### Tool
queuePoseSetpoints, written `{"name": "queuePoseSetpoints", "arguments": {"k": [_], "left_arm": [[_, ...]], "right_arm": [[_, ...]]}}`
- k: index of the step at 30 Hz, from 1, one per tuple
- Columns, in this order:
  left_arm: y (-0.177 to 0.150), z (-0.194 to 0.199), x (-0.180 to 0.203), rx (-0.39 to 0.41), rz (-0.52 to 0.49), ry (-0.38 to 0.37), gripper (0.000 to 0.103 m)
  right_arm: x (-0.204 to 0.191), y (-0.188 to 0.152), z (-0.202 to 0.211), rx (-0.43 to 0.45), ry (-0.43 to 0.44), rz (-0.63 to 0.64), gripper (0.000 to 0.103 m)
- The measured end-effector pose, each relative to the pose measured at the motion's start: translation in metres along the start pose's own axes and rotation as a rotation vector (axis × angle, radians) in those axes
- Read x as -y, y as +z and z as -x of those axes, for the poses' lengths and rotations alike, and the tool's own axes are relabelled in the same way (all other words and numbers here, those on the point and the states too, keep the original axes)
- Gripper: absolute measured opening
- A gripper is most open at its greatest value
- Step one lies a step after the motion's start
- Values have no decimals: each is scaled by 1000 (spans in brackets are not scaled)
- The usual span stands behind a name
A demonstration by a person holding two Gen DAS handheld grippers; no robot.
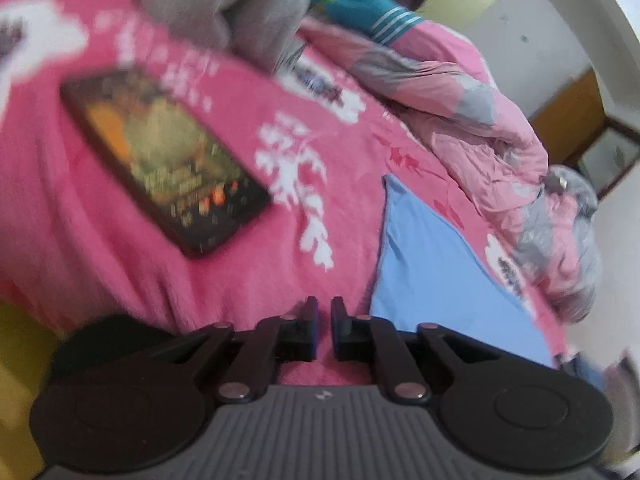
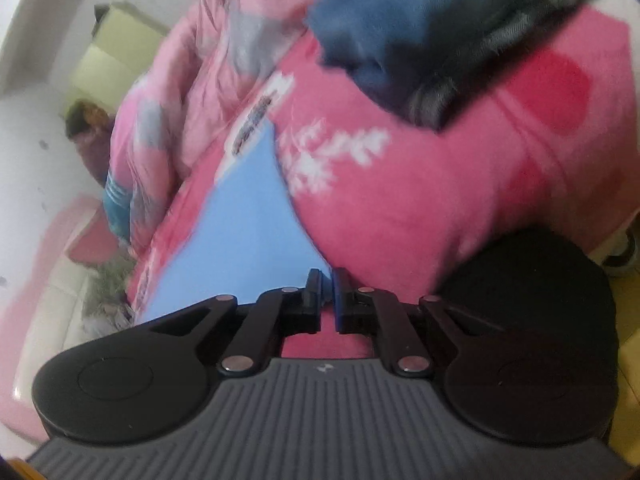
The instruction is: Fold clothes
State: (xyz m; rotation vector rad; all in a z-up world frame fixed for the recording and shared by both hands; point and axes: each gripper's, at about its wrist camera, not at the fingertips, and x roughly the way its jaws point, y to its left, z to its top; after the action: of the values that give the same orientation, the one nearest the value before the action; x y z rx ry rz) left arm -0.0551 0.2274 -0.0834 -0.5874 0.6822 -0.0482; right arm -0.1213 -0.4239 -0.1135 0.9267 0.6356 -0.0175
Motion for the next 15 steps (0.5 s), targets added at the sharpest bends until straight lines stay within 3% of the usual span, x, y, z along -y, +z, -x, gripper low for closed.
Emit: {"name": "queuePoseSetpoints", "arguments": {"k": [1,2,5,7,11,13,15], "left_arm": [[-1,7,6,25,-41,17,31],[-2,15,13,53,-80,27,35],[-6,40,36,131,-200,46,35],[-13,47,63,146,-306,4,35],[-48,31,130,81,-573,-139,43],[-77,12,163,36,-733,-155,43],[-99,-6,177,3,-829,-140,43]], "right_arm": [[-3,2,3,1,-3,15,10],[-9,4,9,13,-22,52,11],[-33,9,31,70,-119,217,13],[-56,4,37,83,-109,343,13],[-112,-24,18,34,9,610,13],[-138,-47,-9,-23,57,721,13],[-153,-69,-30,-65,80,811,13]]}}
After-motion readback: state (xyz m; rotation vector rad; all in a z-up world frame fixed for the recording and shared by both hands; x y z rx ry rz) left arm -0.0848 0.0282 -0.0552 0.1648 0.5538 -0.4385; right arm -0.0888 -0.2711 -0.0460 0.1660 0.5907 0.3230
